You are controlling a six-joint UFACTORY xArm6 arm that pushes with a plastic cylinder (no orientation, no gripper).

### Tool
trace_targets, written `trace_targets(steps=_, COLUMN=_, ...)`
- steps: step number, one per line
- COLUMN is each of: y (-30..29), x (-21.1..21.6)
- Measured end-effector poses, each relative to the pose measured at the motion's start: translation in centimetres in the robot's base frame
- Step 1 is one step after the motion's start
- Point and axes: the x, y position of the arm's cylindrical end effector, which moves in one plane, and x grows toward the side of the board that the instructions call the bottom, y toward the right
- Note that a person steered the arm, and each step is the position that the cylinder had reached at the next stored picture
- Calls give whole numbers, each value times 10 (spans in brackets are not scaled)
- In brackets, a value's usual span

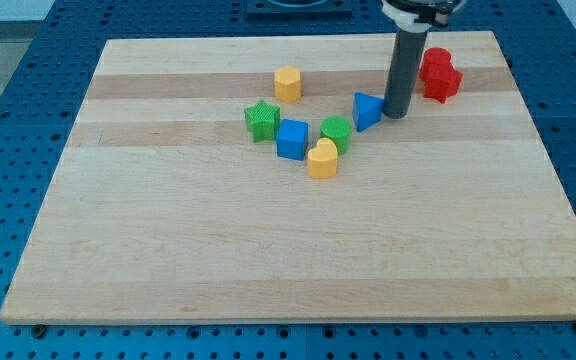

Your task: Push the blue triangle closer to the green circle

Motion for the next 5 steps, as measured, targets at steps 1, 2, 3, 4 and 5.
trace_targets(steps=1, y=-7, x=0)
trace_targets(steps=2, y=-10, x=0)
trace_targets(steps=3, y=-10, x=0)
trace_targets(steps=4, y=-10, x=1)
trace_targets(steps=5, y=-10, x=1)
